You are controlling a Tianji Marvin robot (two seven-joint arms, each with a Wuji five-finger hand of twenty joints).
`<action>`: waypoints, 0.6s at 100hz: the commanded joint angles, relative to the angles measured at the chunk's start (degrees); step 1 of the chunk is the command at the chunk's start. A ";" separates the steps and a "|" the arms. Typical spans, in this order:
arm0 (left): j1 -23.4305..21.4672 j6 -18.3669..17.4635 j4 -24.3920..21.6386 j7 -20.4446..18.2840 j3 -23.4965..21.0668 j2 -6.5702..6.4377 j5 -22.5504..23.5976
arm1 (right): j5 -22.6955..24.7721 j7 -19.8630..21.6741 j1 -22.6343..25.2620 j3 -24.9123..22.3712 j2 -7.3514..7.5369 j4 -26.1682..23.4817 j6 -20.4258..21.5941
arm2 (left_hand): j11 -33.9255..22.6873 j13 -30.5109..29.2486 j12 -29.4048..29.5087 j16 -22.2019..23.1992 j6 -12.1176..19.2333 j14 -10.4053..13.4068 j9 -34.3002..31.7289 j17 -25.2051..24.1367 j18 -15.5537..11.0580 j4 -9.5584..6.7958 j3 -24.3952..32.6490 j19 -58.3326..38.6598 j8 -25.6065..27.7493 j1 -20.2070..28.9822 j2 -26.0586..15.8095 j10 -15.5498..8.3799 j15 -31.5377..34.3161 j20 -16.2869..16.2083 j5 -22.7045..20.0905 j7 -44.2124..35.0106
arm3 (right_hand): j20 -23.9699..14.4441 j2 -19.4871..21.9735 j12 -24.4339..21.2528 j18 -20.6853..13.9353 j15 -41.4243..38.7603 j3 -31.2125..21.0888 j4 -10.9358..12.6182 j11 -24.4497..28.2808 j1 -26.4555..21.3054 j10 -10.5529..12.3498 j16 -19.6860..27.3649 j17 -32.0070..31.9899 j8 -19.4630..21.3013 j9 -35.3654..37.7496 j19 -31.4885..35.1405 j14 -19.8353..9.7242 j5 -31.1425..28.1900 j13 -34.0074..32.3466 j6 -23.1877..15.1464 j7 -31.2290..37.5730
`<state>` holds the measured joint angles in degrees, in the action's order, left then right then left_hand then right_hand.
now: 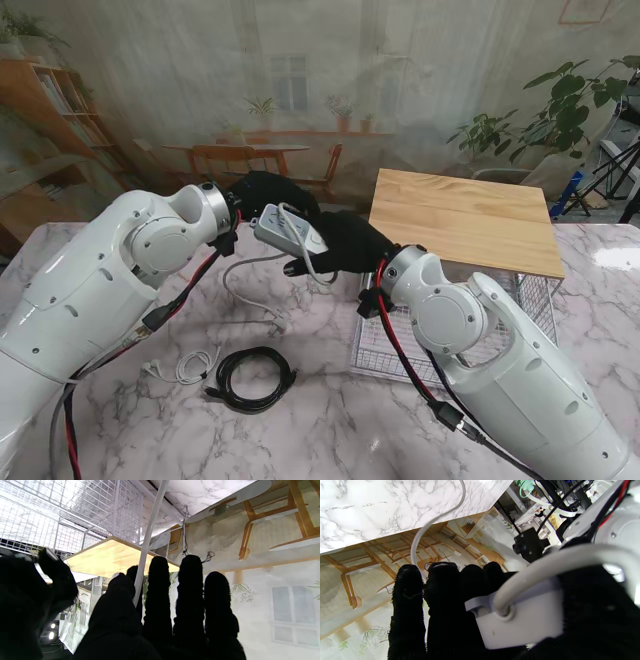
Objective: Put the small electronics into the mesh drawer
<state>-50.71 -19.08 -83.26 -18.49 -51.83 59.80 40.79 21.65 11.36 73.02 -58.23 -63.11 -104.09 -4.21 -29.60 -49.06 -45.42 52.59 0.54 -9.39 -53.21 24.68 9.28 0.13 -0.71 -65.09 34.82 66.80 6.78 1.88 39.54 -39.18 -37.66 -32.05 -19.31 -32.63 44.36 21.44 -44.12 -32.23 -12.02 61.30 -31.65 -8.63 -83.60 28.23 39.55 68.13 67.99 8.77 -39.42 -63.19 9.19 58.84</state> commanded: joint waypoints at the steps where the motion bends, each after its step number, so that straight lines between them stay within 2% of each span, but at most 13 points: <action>1: 0.25 0.07 0.77 -1.27 1.02 0.54 -0.38 | 0.29 -0.87 0.34 -0.46 -0.56 -0.62 -0.45 | -0.87 -0.40 -0.69 0.10 1.40 0.26 0.02 -0.06 0.14 -0.15 1.31 -1.47 1.31 2.79 0.05 -0.60 -0.18 -1.56 -2.31 -2.80 | -0.53 8.33 0.40 1.73 -4.12 -17.56 -1.15 5.62 -12.90 3.89 0.06 0.42 0.66 6.29 1.15 -3.04 -6.11 -1.80 -12.18 3.97; 21: 0.73 1.21 2.99 -0.68 3.68 0.95 -1.86 | 0.60 -3.22 1.51 -1.80 -1.00 -1.62 -0.66 | -0.90 0.64 -1.45 0.54 1.83 0.42 1.04 -1.09 0.25 -0.39 1.30 -1.82 -0.45 2.51 -0.41 -1.13 -0.03 -1.88 -1.10 -2.98 | -0.52 8.37 0.41 1.73 -4.07 -17.56 -1.16 5.56 -12.95 3.92 0.12 0.56 0.64 6.33 1.20 -3.15 -6.10 -1.91 -12.17 3.98; 30: 0.33 2.36 3.43 -0.62 4.12 1.13 -3.30 | 0.65 -3.77 1.75 -2.29 -1.11 -1.91 -0.87 | 2.36 3.08 1.40 -0.56 -0.74 -0.04 4.28 -2.64 0.46 -0.53 0.72 -1.12 -4.76 -0.99 -0.69 0.26 -3.05 -1.98 2.04 3.38 | -0.50 8.35 0.42 1.76 -4.08 -17.52 -1.17 5.56 -12.97 3.86 0.13 0.50 0.63 6.37 1.16 -3.01 -6.15 -1.93 -12.10 4.00; 32: 0.24 2.59 3.52 -0.66 4.18 1.17 -3.65 | 0.70 -3.87 1.78 -2.37 -1.12 -1.94 -0.89 | 2.33 3.36 3.93 -0.69 -1.04 -0.14 4.87 -2.85 0.53 -0.53 0.91 -0.96 -4.40 -2.01 -0.48 0.48 -3.52 -2.17 2.10 4.78 | -0.50 8.35 0.42 1.73 -4.07 -17.49 -1.17 5.56 -12.96 3.87 0.13 0.50 0.63 6.37 1.16 -3.06 -6.14 -1.93 -12.11 4.01; 35: 0.12 2.90 3.64 -0.71 4.27 1.21 -4.08 | 0.79 -4.09 1.82 -2.48 -1.16 -1.96 -0.87 | 2.25 3.54 4.77 -0.77 -1.05 -0.26 5.10 -2.97 0.60 -0.51 1.01 -0.95 -4.08 -2.21 -0.34 0.60 -3.77 -2.28 1.79 5.06 | -0.49 8.36 0.43 1.71 -4.07 -17.50 -1.15 5.56 -12.99 3.88 0.14 0.53 0.62 6.37 1.17 -3.08 -6.12 -1.94 -12.16 4.00; 44: 0.09 3.24 4.04 -0.85 4.69 1.23 -4.57 | 1.06 -4.80 1.90 -2.70 -1.30 -2.01 -0.91 | 0.61 0.62 1.16 -0.37 0.18 -0.37 1.32 -1.30 0.86 -0.38 1.85 -2.02 -0.17 1.35 -0.22 0.27 -2.11 -2.71 -3.39 0.09 | -0.50 8.36 0.44 1.73 -4.08 -17.47 -1.15 5.56 -13.01 3.88 0.15 0.62 0.62 6.38 1.21 -3.08 -6.12 -1.97 -12.19 4.00; 60: 0.57 2.77 4.87 -2.31 6.28 0.88 -4.39 | 1.75 -7.07 1.89 -2.91 -1.77 -1.97 -0.93 | -1.03 0.02 -0.14 0.14 0.87 -0.23 0.66 -0.86 0.98 -0.36 1.66 -2.40 2.91 2.99 -0.48 0.28 -0.55 -2.45 -2.25 -4.70 | -0.50 8.39 0.46 1.75 -4.10 -17.40 -1.15 5.58 -13.01 3.91 0.15 0.72 0.64 6.38 1.27 -3.16 -6.07 -2.01 -12.30 4.01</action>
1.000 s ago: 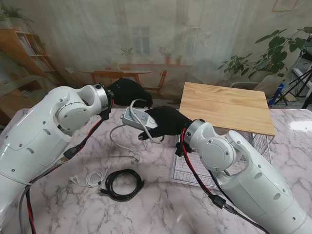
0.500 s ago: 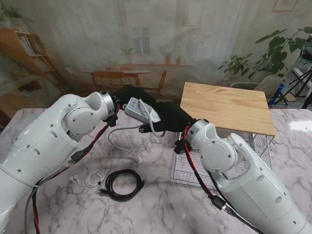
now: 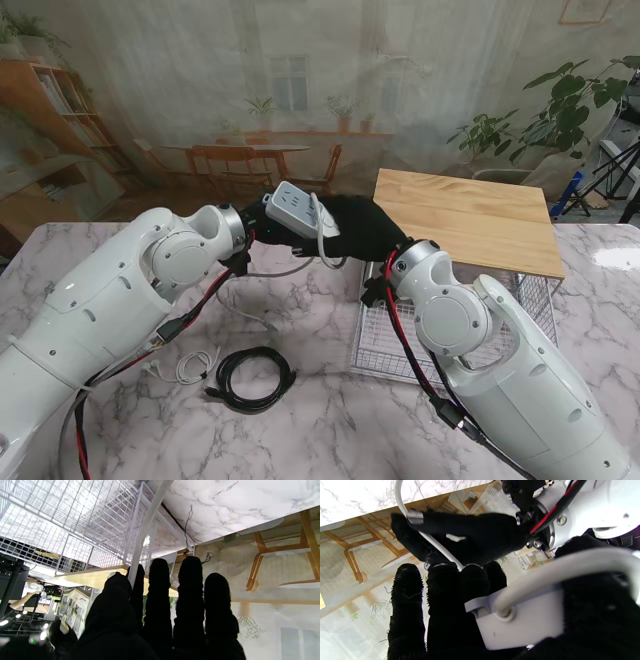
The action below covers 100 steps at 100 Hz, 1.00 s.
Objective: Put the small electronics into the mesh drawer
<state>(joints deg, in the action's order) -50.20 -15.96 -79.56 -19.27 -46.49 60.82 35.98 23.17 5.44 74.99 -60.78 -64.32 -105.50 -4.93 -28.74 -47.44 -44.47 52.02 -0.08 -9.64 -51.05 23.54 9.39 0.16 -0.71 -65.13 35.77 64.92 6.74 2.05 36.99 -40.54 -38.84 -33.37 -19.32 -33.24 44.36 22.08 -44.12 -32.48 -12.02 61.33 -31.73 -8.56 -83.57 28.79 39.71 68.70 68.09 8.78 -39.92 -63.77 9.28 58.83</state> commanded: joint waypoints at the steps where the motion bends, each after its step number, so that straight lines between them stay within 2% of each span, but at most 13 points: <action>1: 0.11 -0.40 1.22 -1.64 1.07 -0.16 0.43 | 0.29 -1.29 -0.07 -0.39 -0.60 -0.56 -0.21 | -1.97 -1.61 -1.14 0.76 1.51 0.03 -1.52 0.28 0.86 -0.41 1.67 -2.40 2.10 4.92 -0.48 0.10 2.09 -1.09 -1.03 -3.52 | -0.50 9.00 0.46 1.10 -4.10 -17.13 -1.15 5.55 -12.93 3.84 0.12 0.18 0.48 5.81 1.19 -3.18 -5.57 -1.43 -12.39 4.02; 21: 1.32 -1.72 2.70 -3.01 3.79 -0.59 1.29 | 1.32 -3.40 0.52 -1.59 -0.95 -0.97 -0.64 | -2.10 -1.07 -1.20 0.89 1.73 -0.08 -1.31 -0.15 0.98 -0.49 1.52 -2.60 2.61 4.64 -0.46 -0.31 2.15 -1.18 -0.67 -3.85 | -0.49 9.08 0.46 1.14 -4.16 -17.04 -1.11 5.54 -13.06 3.89 0.11 0.22 0.50 5.80 1.25 -3.11 -5.43 -1.41 -12.44 4.05; 29: 0.93 -1.79 2.87 -2.69 3.74 -0.59 1.54 | 1.90 -3.31 0.72 -2.14 -0.85 -1.25 -0.84 | 0.93 0.19 1.25 -1.12 0.81 -0.57 0.07 -1.21 1.19 -0.59 1.26 -1.57 -0.71 2.99 -0.97 0.11 -1.08 -0.86 0.07 -0.40 | -0.50 9.13 0.46 1.11 -4.16 -16.92 -1.11 5.53 -13.05 3.89 0.11 0.23 0.47 5.81 1.28 -3.11 -5.44 -1.41 -12.46 4.06; 31: 0.79 -1.86 2.92 -2.49 3.64 -0.58 1.63 | 2.02 -3.28 0.75 -2.23 -0.83 -1.29 -0.87 | 1.81 1.16 5.93 -2.55 0.17 -0.76 1.41 -1.73 1.07 -0.64 1.31 -0.90 -1.83 1.10 -0.83 0.67 -2.84 -0.72 1.16 2.02 | -0.50 9.12 0.46 1.12 -4.17 -16.90 -1.11 5.53 -13.05 3.89 0.11 0.23 0.46 5.81 1.29 -3.11 -5.42 -1.41 -12.47 4.06; 35: 0.46 -1.86 2.90 -2.37 3.37 -0.60 1.59 | 2.25 -3.17 0.79 -2.41 -0.77 -1.39 -0.94 | 5.44 3.37 11.49 -5.54 -1.58 -1.16 4.36 -3.24 1.08 -0.81 1.20 1.09 -3.56 -3.46 -0.90 1.86 -6.69 -0.19 3.78 7.91 | -0.51 9.13 0.46 1.12 -4.17 -16.89 -1.11 5.53 -13.06 3.89 0.11 0.23 0.45 5.79 1.30 -3.11 -5.41 -1.41 -12.49 4.06; 43: -0.09 -1.50 2.69 -2.98 2.77 -0.72 0.96 | 2.66 -3.10 0.81 -2.60 -0.72 -1.46 -1.02 | 13.99 7.75 20.09 -10.62 -6.15 -1.92 11.59 -6.40 1.02 -0.20 0.09 6.18 -9.78 -12.12 -3.32 4.57 -12.95 1.49 8.18 18.21 | -0.51 9.15 0.46 1.12 -4.17 -16.85 -1.08 5.52 -13.09 3.88 0.11 0.23 0.44 5.79 1.32 -3.14 -5.41 -1.40 -12.51 4.07; 53: -0.48 -1.18 2.56 -3.82 2.14 -0.89 0.31 | 2.88 -2.98 0.70 -2.69 -0.68 -1.49 -1.24 | 20.57 11.72 26.76 -14.18 -9.10 -3.22 21.36 -8.63 0.70 0.18 -0.41 10.96 -14.06 -18.26 -1.69 8.43 -16.68 3.33 14.35 24.93 | -0.50 9.16 0.46 1.08 -4.16 -16.77 -1.08 5.52 -13.10 3.88 0.12 0.22 0.42 5.79 1.33 -3.20 -5.41 -1.40 -12.54 4.08; 57: -0.62 -1.25 2.53 -4.05 1.85 -0.97 0.25 | 2.96 -2.88 0.64 -2.71 -0.65 -1.50 -1.33 | 22.66 12.76 29.03 -15.74 -10.08 -2.31 25.43 -9.31 0.53 0.30 -0.42 12.85 -15.43 -20.33 -0.92 10.05 -17.96 4.20 16.84 27.17 | -0.50 9.17 0.46 1.08 -4.16 -16.76 -1.06 5.52 -13.12 3.88 0.12 0.21 0.41 5.79 1.33 -3.20 -5.41 -1.40 -12.54 4.08; 68: -0.91 -1.88 2.25 -4.96 0.79 -1.38 1.02 | 3.20 -2.78 0.54 -2.83 -0.62 -1.58 -1.49 | 26.77 16.17 33.78 -20.09 -12.34 -3.59 32.62 -10.59 0.22 0.57 -0.42 17.74 -18.45 -24.54 2.36 13.07 -21.09 7.02 21.88 31.05 | -0.49 9.15 0.46 1.10 -4.16 -16.71 -1.05 5.52 -13.13 3.88 0.12 0.15 0.37 5.79 1.31 -3.21 -5.40 -1.40 -12.51 4.07; 74: -0.99 -2.19 2.30 -5.27 0.26 -1.56 1.66 | 3.14 -2.75 0.59 -2.96 -0.62 -1.76 -1.58 | 28.37 17.64 35.64 -22.20 -11.71 -4.04 35.04 -11.16 0.37 0.62 -0.31 19.61 -19.45 -25.69 3.99 13.56 -22.29 8.29 23.51 31.84 | -0.49 9.17 0.47 1.11 -4.16 -16.71 -1.03 5.52 -13.16 3.88 0.12 0.16 0.35 5.79 1.32 -3.21 -5.39 -1.40 -12.53 4.06; 84: -0.65 -1.99 2.99 -6.54 0.39 -1.75 0.97 | 3.12 -2.83 0.79 -3.26 -0.62 -2.18 -1.55 | 29.90 19.90 38.89 -25.97 -9.03 -4.92 38.92 -11.90 0.94 0.79 -0.16 22.16 -20.50 -27.22 6.66 12.40 -24.15 10.14 26.02 32.62 | -0.50 9.16 0.47 1.10 -4.16 -16.65 -1.03 5.52 -13.14 3.88 0.13 0.20 0.33 5.79 1.36 -3.21 -5.38 -1.40 -12.57 4.06; 88: -0.30 -1.83 3.52 -6.84 0.89 -1.75 0.43 | 3.09 -2.82 0.85 -3.36 -0.62 -2.35 -1.54 | 30.67 20.89 40.44 -27.23 -8.14 -4.89 41.68 -12.26 0.60 0.89 -0.04 22.96 -20.93 -26.84 7.54 11.84 -24.80 10.73 27.23 33.17 | -0.51 9.19 0.47 1.09 -4.16 -16.64 -1.03 5.52 -13.13 3.88 0.13 0.22 0.32 5.79 1.38 -3.21 -5.40 -1.40 -12.58 4.08; 100: 0.90 -2.38 5.85 -4.12 3.24 -1.11 0.83 | 3.01 -2.64 0.75 -3.42 -0.59 -2.54 -1.61 | 30.92 23.14 43.47 -29.73 -4.24 -3.97 46.63 -12.74 -0.52 0.60 0.72 24.42 -22.54 -22.93 10.12 8.49 -25.38 12.17 30.52 34.25 | -0.51 9.21 0.47 1.21 -4.16 -16.61 -1.02 5.52 -13.16 3.88 0.13 0.23 0.30 5.79 1.38 -3.21 -5.37 -1.40 -12.49 4.06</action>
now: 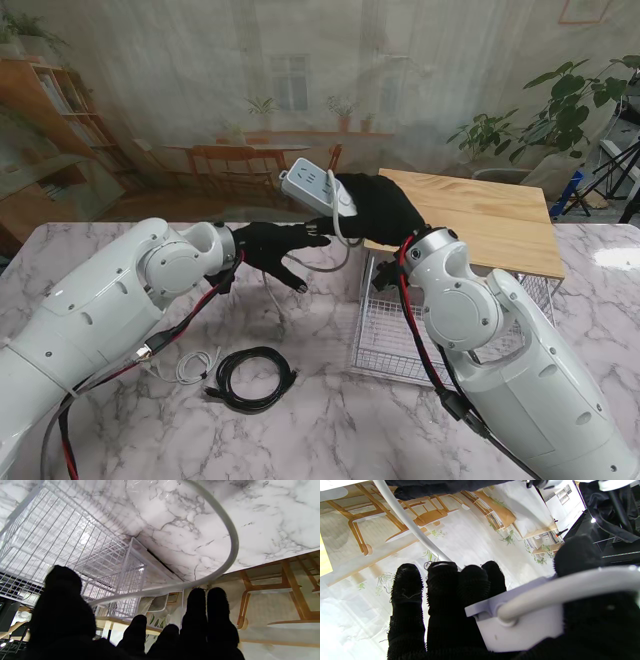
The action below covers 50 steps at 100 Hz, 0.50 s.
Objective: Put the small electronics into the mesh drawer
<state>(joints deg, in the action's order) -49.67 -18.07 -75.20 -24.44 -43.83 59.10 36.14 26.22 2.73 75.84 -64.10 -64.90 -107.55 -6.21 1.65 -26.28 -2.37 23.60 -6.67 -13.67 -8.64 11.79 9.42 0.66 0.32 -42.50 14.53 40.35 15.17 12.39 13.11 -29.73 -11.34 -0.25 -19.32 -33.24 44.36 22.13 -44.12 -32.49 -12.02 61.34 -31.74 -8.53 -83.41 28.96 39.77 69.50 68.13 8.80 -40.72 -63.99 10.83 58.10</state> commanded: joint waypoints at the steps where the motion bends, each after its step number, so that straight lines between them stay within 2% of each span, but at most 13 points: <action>1: 0.46 -0.31 1.66 1.41 0.77 0.70 0.73 | -0.05 0.09 -0.13 -0.09 0.00 -0.49 -0.33 | 0.52 2.05 1.43 -1.40 2.79 0.17 4.28 -1.01 -0.71 0.03 -0.13 1.82 -1.39 2.08 1.73 -2.13 -1.50 1.42 3.10 1.14 | -0.51 9.19 0.47 1.17 -4.17 -16.60 -1.01 5.51 -13.16 3.85 -0.03 0.06 0.23 4.98 1.34 -3.22 -4.56 -1.19 -14.06 4.79; 8: 0.98 -0.07 2.13 2.54 1.89 1.13 0.52 | -0.15 0.27 -0.24 -0.03 0.02 -0.48 -0.39 | 0.49 1.68 1.51 -2.31 5.74 1.51 3.21 -0.49 -1.56 0.02 1.38 1.45 -2.12 5.57 0.09 -4.04 -1.45 1.81 2.32 1.10 | -0.51 9.19 0.47 1.18 -4.17 -16.59 -1.01 5.51 -13.16 3.85 -0.03 0.05 0.22 4.98 1.34 -3.22 -4.54 -1.19 -14.10 4.78; 14: 1.25 0.55 2.36 3.14 2.64 1.56 -0.75 | -0.18 0.29 -0.30 0.02 0.01 -0.44 -0.41 | -0.37 -0.49 0.36 -3.68 8.64 4.11 -0.70 0.76 -3.04 0.30 0.65 -0.67 -2.56 10.50 -5.72 -7.48 -0.94 2.29 -0.72 0.22 | -0.51 9.20 0.47 1.14 -4.17 -16.57 -1.01 5.51 -13.14 3.85 -0.03 0.07 0.22 4.98 1.35 -3.22 -4.55 -1.19 -14.06 4.79; 18: 1.35 1.17 2.26 2.92 3.01 1.72 -1.91 | -0.18 0.30 -0.31 0.03 0.01 -0.43 -0.40 | -1.93 -2.92 -1.31 -3.91 10.37 5.51 -4.35 2.09 -3.84 0.23 0.41 -2.48 -1.94 14.42 -8.91 -10.19 -0.47 2.17 -3.55 -1.43 | -0.50 9.21 0.47 1.12 -4.16 -16.59 -0.99 5.51 -13.18 3.85 -0.03 0.04 0.22 4.98 1.34 -3.22 -4.52 -1.17 -13.99 4.78; 25: 1.37 1.43 2.27 3.23 3.38 1.94 -2.63 | -0.10 0.29 -0.29 -0.01 0.02 -0.43 -0.32 | -7.00 -8.56 -4.87 -3.84 11.07 7.67 -12.14 5.44 -4.89 0.19 -0.38 -6.00 1.08 21.58 -12.21 -13.05 0.89 2.29 -10.73 -7.86 | -0.50 9.19 0.47 1.15 -4.17 -16.55 -1.00 5.51 -13.16 3.85 -0.03 0.07 0.21 4.98 1.35 -3.21 -4.56 -1.17 -14.04 4.80; 28: 1.31 1.39 2.26 3.36 3.45 1.98 -2.66 | -0.09 0.26 -0.29 -0.05 0.02 -0.44 -0.33 | -8.74 -11.20 -5.93 -3.63 10.86 8.46 -15.38 7.01 -5.26 0.14 -0.40 -7.50 2.20 23.93 -12.84 -13.60 1.68 2.25 -13.33 -10.33 | -0.50 9.19 0.47 1.16 -4.17 -16.55 -1.00 5.51 -13.15 3.85 -0.03 0.07 0.20 4.98 1.35 -3.21 -4.56 -1.17 -14.05 4.79; 30: 1.22 1.26 2.34 3.69 3.48 2.01 -2.47 | -0.08 0.23 -0.29 -0.09 0.01 -0.44 -0.36 | -10.04 -12.86 -6.68 -3.43 10.81 9.19 -18.08 8.04 -5.57 0.20 -0.38 -8.61 4.12 25.55 -12.81 -15.88 2.21 2.16 -15.45 -13.06 | -0.50 9.21 0.47 1.16 -4.17 -16.54 -1.00 5.51 -13.15 3.85 -0.03 0.07 0.20 4.98 1.35 -3.21 -4.56 -1.17 -14.05 4.79; 33: 1.16 0.85 2.58 4.42 3.56 2.06 -1.95 | -0.05 0.18 -0.31 -0.14 0.00 -0.43 -0.41 | -11.70 -15.16 -7.69 -3.01 10.77 10.14 -22.04 9.09 -5.91 0.18 -0.48 -9.75 7.66 27.74 -11.50 -17.44 3.03 2.24 -19.02 -17.01 | -0.50 9.23 0.47 1.17 -4.17 -16.54 -1.00 5.51 -13.15 3.85 -0.03 0.07 0.20 4.98 1.34 -3.21 -4.57 -1.17 -14.06 4.79; 37: 1.20 0.19 2.78 4.75 3.75 1.96 -0.95 | -0.03 0.02 -0.38 -0.17 -0.04 -0.37 -0.52 | -13.39 -18.83 -8.52 -2.34 11.40 11.35 -26.97 10.51 -6.43 -0.06 -0.48 -10.95 10.00 28.96 -9.40 -17.83 4.48 2.04 -22.91 -20.26 | -0.49 9.25 0.47 1.19 -4.17 -16.54 -1.00 5.51 -13.15 3.85 -0.03 0.04 0.19 4.98 1.33 -3.21 -4.57 -1.17 -14.06 4.79; 41: 1.20 -0.54 3.16 5.42 3.90 1.92 0.15 | -0.07 -0.09 -0.47 -0.20 -0.08 -0.30 -0.64 | -14.65 -22.53 -9.22 -1.37 11.97 12.39 -31.93 12.67 -7.36 -0.50 -0.16 -12.81 11.61 29.74 -7.33 -16.98 6.15 1.59 -25.88 -23.48 | -0.49 9.25 0.47 1.20 -4.17 -16.51 -1.00 5.51 -13.13 3.85 -0.03 0.06 0.19 4.98 1.34 -3.21 -4.55 -1.17 -14.03 4.79; 50: 0.77 -1.05 3.95 6.88 3.93 2.05 0.92 | -0.32 -0.59 -0.73 -0.08 -0.25 -0.02 -1.04 | -14.98 -27.48 -13.54 1.52 13.02 13.11 -41.42 15.74 -7.84 -0.91 1.38 -16.23 12.54 30.23 -4.99 -15.41 9.34 1.00 -29.91 -32.80 | -0.51 9.25 0.46 1.26 -4.18 -16.52 -0.99 5.49 -13.17 3.84 -0.04 0.15 0.20 4.97 1.40 -3.18 -4.53 -1.18 -13.90 4.81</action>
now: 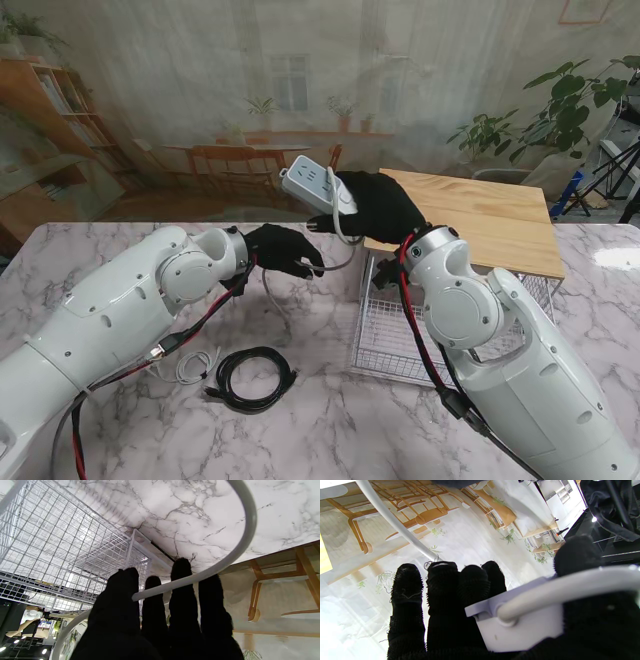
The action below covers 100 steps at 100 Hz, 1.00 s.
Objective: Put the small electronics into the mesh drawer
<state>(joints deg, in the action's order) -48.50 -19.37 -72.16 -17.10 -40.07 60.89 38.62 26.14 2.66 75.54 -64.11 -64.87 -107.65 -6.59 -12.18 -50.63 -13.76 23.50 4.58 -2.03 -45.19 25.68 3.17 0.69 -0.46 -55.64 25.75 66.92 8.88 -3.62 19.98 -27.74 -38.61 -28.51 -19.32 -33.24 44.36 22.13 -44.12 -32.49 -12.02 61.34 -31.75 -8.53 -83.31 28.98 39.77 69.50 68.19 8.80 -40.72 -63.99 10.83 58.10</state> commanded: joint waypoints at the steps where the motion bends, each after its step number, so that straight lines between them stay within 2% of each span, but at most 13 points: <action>1: -0.45 0.19 1.01 -0.27 0.16 0.28 -1.46 | -0.27 -0.55 -0.45 -0.05 -0.29 0.12 -0.69 | -0.91 -3.47 -2.80 2.09 1.81 1.40 -5.89 2.05 -1.56 -0.99 2.35 -3.49 1.44 3.66 1.48 0.86 2.99 -1.17 -2.99 -5.62 | -0.51 9.22 0.46 1.26 -4.20 -16.53 -0.98 5.49 -13.19 3.82 -0.15 0.13 0.20 4.97 1.34 -3.16 -4.53 -1.18 -13.90 4.81; 7: -0.80 0.16 1.23 0.06 -0.02 0.30 -1.39 | -0.47 -0.86 -0.67 0.10 -0.40 0.38 -0.96 | -1.79 -5.16 -4.78 3.71 1.73 0.80 -9.99 3.10 -1.52 -1.11 2.88 -4.96 3.30 4.03 2.05 2.68 5.11 -1.87 -4.38 -9.46 | -0.50 9.28 0.44 1.39 -4.24 -16.53 -0.98 5.48 -13.21 3.79 -0.17 0.02 0.19 4.96 1.30 -3.11 -4.49 -1.17 -13.77 4.81; 17: -1.58 -0.40 1.16 0.49 -0.67 0.18 -0.93 | -0.66 -1.22 -1.00 0.31 -0.54 0.79 -1.29 | -5.30 -5.66 -10.05 7.52 1.46 -0.16 -11.92 3.29 -1.23 -1.01 3.59 -6.25 7.18 4.56 2.12 5.13 8.53 -3.05 -3.86 -12.97 | -0.50 9.33 0.43 1.36 -4.26 -16.49 -0.97 5.49 -13.24 3.79 -0.18 0.03 0.18 4.96 1.31 -3.11 -4.48 -1.16 -13.80 4.82; 22: -2.16 -0.78 0.79 0.40 -1.27 0.03 -0.74 | -0.60 -1.32 -1.16 0.38 -0.57 0.99 -1.38 | -7.11 -6.07 -12.70 9.23 0.97 -0.43 -12.36 3.58 -1.14 -0.85 3.68 -6.87 8.08 4.75 1.77 5.70 9.92 -3.60 -3.49 -13.26 | -0.51 9.34 0.42 1.30 -4.26 -16.46 -0.98 5.50 -13.23 3.79 -0.18 0.07 0.18 4.96 1.34 -3.11 -4.46 -1.16 -13.82 4.82; 24: -2.42 -0.95 0.55 0.28 -1.56 -0.07 -0.63 | -0.54 -1.37 -1.24 0.39 -0.58 1.09 -1.40 | -7.74 -6.24 -13.38 9.81 0.76 -0.54 -12.21 3.70 -1.08 -0.75 3.64 -7.10 8.29 4.82 1.61 6.88 10.35 -3.80 -3.40 -13.30 | -0.51 9.32 0.42 1.29 -4.27 -16.45 -0.98 5.50 -13.23 3.80 -0.18 0.06 0.18 4.96 1.34 -3.11 -4.45 -1.16 -13.84 4.82; 27: -2.87 -1.25 0.09 0.05 -2.09 -0.25 -0.38 | -0.44 -1.45 -1.34 0.39 -0.59 1.24 -1.44 | -8.28 -6.47 -13.82 10.20 0.36 -0.69 -12.31 3.87 -1.05 -0.69 3.66 -7.27 8.41 4.94 1.28 7.39 10.62 -3.95 -3.22 -13.28 | -0.51 9.35 0.42 1.29 -4.27 -16.42 -0.99 5.52 -13.19 3.82 -0.18 0.06 0.19 4.99 1.34 -3.11 -4.44 -1.16 -13.87 4.83; 34: -4.50 -2.40 -1.60 -0.73 -4.10 -0.80 0.36 | -0.15 -1.58 -1.58 0.26 -0.61 1.59 -1.63 | -8.23 -6.75 -13.47 10.11 -0.43 -1.00 -11.93 4.24 -0.93 -0.30 3.40 -7.19 8.62 5.70 0.34 7.80 9.84 -3.96 -2.60 -13.22 | -0.51 9.34 0.40 1.31 -4.27 -16.43 -0.97 5.52 -13.20 3.88 -0.18 0.06 0.22 5.01 1.34 -3.13 -4.47 -1.15 -13.94 4.87; 46: -9.01 -5.69 -6.09 -2.40 -9.73 -1.98 2.55 | 0.71 -1.85 -2.12 -0.13 -0.62 2.38 -2.07 | -6.25 -7.28 -9.82 6.55 -2.19 -1.25 -10.73 5.27 -0.67 -0.24 3.02 -4.64 7.00 7.04 -0.84 8.46 4.63 -2.32 -2.13 -11.95 | -0.52 9.39 0.38 1.25 -4.27 -16.39 -0.97 5.52 -13.22 3.88 -0.18 0.12 0.20 5.01 1.39 -3.15 -4.35 -1.15 -13.89 4.83; 57: -13.13 -9.56 -9.93 -3.18 -15.24 -2.81 4.73 | 2.06 -2.63 -3.02 -0.25 -0.71 3.54 -2.34 | -6.11 -7.45 -9.01 5.78 -2.30 -1.13 -10.20 5.72 -0.77 -0.19 3.40 -4.24 6.83 7.05 -1.35 8.86 3.91 -1.92 -1.84 -11.90 | -0.52 9.49 0.38 1.23 -4.27 -16.30 -0.99 5.52 -13.15 3.95 -0.18 0.15 0.18 4.95 1.40 -3.15 -4.30 -1.15 -13.94 4.82; 69: -17.17 -13.76 -13.56 -3.80 -20.76 -3.48 6.32 | 3.33 -3.58 -4.47 0.02 -0.90 5.19 -2.87 | -6.94 -8.04 -8.56 5.50 -1.90 -1.21 -10.51 6.10 -0.69 -0.01 3.40 -4.27 7.36 7.05 -1.67 9.10 4.06 -1.76 -1.84 -12.66 | -0.53 9.56 0.39 1.16 -4.33 -16.18 -0.99 5.62 -13.17 4.04 -0.21 0.16 0.20 4.96 1.43 -3.42 -4.17 -1.17 -14.13 4.86; 83: -21.71 -18.22 -17.30 -3.18 -26.54 -3.86 7.92 | 5.93 -4.76 -6.69 1.12 -1.07 7.98 -3.75 | -9.68 -8.47 -8.63 6.52 -0.53 -1.37 -10.65 6.39 -0.81 0.17 3.11 -5.45 10.65 7.05 -2.57 9.49 6.34 -2.33 -0.78 -15.58 | -0.54 9.58 0.37 1.04 -4.39 -16.07 -0.98 5.65 -13.16 4.08 -0.24 0.22 0.16 4.95 1.49 -3.45 -4.18 -1.15 -14.30 4.89; 100: -25.37 -22.35 -21.38 -4.28 -30.79 -4.39 7.36 | 7.69 -5.42 -9.25 3.20 -1.31 11.27 -5.60 | -10.83 -9.04 -9.59 7.79 0.08 -1.61 -11.35 6.66 -0.79 0.27 3.04 -6.38 12.42 7.04 -2.83 9.73 8.15 -3.01 -0.69 -16.50 | -0.58 9.58 0.24 1.12 -4.62 -16.08 -0.90 5.59 -13.31 4.02 -0.37 0.23 0.07 5.08 1.58 -3.47 -4.15 -1.14 -14.05 4.95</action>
<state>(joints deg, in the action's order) -73.35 -40.42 -92.35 -19.95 -70.71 57.21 46.61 33.75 -2.31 67.09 -61.17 -65.72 -97.37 -11.25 -21.60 -57.66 -22.71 30.39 1.63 -3.01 -55.37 31.50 3.05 0.72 0.85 -60.07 35.93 69.22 8.84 4.46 26.32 -30.48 -38.77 -40.67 -19.32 -33.24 44.36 22.15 -44.12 -32.49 -12.02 61.36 -31.76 -8.52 -83.30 29.07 39.77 69.50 68.56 8.80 -40.72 -63.99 10.83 58.10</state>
